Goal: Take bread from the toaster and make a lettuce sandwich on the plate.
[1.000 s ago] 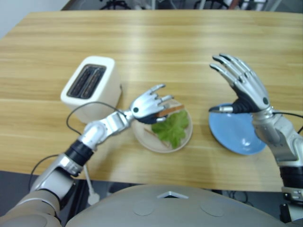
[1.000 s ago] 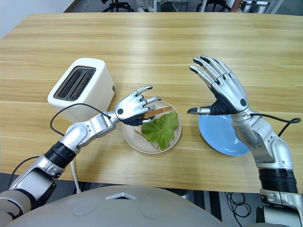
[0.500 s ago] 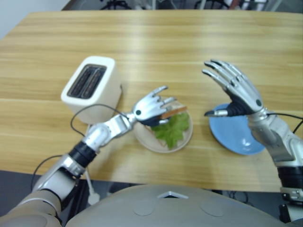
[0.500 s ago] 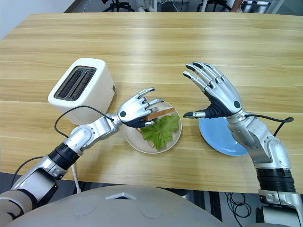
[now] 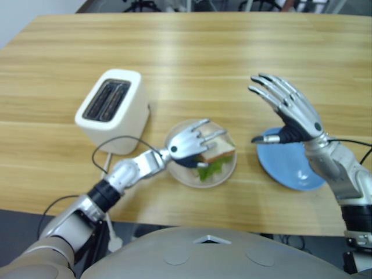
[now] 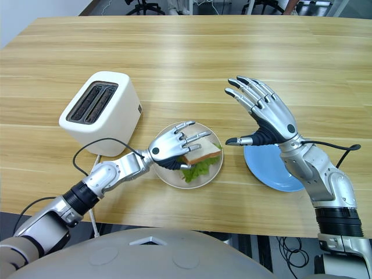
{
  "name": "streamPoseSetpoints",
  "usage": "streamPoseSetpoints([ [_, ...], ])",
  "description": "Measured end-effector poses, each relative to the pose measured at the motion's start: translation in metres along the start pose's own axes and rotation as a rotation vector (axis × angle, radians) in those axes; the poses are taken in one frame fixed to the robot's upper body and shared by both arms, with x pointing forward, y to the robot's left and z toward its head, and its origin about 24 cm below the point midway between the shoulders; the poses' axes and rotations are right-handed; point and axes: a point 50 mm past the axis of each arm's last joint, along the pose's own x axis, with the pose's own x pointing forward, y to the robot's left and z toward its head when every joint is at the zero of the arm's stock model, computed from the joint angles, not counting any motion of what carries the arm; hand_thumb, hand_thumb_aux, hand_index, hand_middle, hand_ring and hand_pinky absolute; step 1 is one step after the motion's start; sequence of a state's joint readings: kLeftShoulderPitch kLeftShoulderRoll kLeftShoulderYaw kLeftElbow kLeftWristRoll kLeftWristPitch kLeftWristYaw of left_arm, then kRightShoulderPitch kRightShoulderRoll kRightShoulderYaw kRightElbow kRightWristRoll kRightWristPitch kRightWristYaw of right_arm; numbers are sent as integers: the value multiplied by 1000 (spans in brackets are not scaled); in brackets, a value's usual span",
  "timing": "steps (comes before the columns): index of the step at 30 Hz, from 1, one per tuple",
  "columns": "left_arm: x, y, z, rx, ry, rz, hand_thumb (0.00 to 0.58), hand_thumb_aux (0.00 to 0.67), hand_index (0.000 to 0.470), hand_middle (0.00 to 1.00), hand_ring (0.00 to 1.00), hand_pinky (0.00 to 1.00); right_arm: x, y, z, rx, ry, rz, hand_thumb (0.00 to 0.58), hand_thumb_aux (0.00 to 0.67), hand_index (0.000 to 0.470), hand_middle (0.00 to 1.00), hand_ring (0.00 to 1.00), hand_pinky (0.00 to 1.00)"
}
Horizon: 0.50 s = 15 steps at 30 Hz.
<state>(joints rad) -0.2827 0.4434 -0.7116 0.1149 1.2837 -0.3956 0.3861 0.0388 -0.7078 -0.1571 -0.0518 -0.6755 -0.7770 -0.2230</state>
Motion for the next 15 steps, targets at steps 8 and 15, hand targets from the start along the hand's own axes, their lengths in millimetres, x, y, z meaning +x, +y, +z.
streamPoseSetpoints([
  [8, -6, -12, 7, -104, -17, -104, 0, 0, 0, 0, 0, 0, -5, 1, 0, 10, 10, 20, 0, 0, 0, 0, 0, 0],
  [15, -7, -15, 8, -143, -21, -138, 0, 0, 0, 0, 0, 0, -7, 1, 0, 15, 13, 32, 0, 0, 0, 0, 0, 0],
])
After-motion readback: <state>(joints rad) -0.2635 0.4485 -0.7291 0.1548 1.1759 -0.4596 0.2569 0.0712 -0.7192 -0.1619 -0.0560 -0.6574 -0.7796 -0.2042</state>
